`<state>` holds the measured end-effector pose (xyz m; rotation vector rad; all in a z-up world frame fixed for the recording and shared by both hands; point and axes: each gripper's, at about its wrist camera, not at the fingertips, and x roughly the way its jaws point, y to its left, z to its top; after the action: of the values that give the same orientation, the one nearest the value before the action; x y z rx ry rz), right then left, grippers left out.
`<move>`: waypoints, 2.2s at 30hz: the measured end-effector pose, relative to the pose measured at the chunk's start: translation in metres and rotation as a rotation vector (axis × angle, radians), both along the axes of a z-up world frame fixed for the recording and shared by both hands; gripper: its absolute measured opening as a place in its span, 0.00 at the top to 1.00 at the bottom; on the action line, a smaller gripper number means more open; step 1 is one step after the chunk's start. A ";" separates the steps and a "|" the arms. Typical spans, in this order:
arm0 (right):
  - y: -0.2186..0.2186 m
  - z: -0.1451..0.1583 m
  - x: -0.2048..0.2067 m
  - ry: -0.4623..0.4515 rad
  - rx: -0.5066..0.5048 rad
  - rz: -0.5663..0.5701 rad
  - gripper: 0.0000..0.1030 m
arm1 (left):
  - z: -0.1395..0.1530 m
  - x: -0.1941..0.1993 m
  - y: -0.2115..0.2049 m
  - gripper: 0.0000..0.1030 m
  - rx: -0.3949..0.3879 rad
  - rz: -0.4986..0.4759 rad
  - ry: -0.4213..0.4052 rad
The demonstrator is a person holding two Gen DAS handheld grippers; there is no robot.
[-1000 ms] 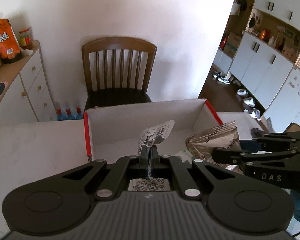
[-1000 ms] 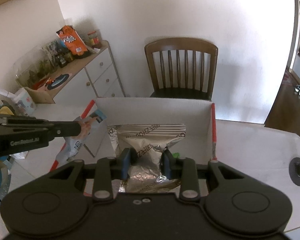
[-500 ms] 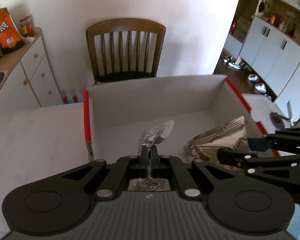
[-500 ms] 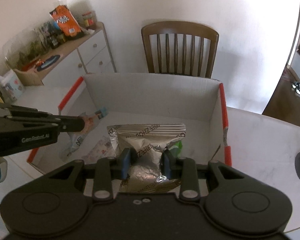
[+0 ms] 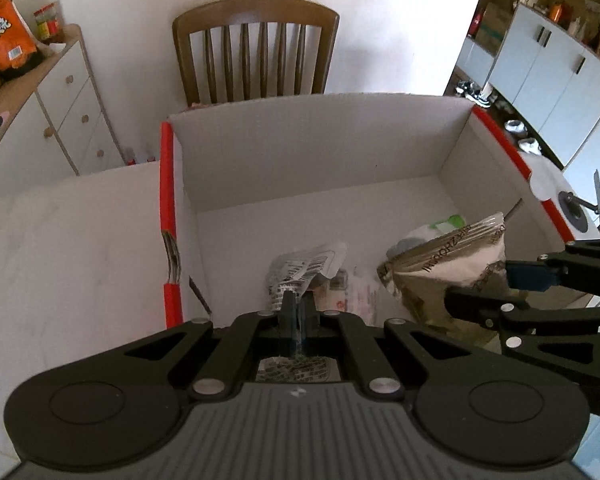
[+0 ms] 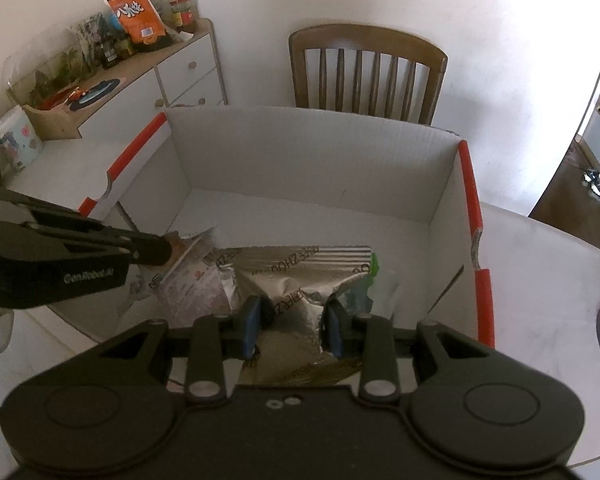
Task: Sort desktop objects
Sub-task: 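Lower the sachet and foil pouch into the red box and release, then withdraw both open tools from the box toward the glass tabletop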
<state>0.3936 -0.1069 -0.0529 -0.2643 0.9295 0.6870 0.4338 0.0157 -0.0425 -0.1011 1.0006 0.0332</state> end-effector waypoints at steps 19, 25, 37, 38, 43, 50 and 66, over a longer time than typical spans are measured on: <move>-0.021 0.020 -0.004 0.026 0.051 -0.013 0.57 | 0.023 -0.019 -0.008 0.95 -0.022 -0.012 -0.027; -0.029 0.031 -0.010 0.015 0.062 -0.011 0.56 | 0.037 -0.032 -0.012 0.95 -0.025 -0.022 -0.044; -0.042 0.051 -0.030 0.007 0.073 0.000 0.56 | 0.065 -0.065 -0.021 0.95 -0.058 -0.032 -0.058; -0.043 0.052 -0.032 0.006 0.074 0.001 0.56 | 0.066 -0.068 -0.022 0.95 -0.056 -0.034 -0.061; -0.049 0.062 -0.045 -0.019 0.080 0.020 0.56 | 0.076 -0.085 -0.023 0.95 -0.066 -0.032 -0.083; -0.057 0.073 -0.068 -0.074 0.055 0.051 0.52 | 0.084 -0.111 -0.029 0.95 -0.042 -0.048 -0.110; -0.078 0.083 -0.114 -0.078 0.101 0.063 0.45 | 0.086 -0.173 -0.028 0.95 -0.092 -0.028 -0.142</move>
<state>0.2798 -0.1847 0.0300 -0.2300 0.8121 0.7742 0.2606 -0.0121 0.0437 -0.1716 0.8618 -0.0448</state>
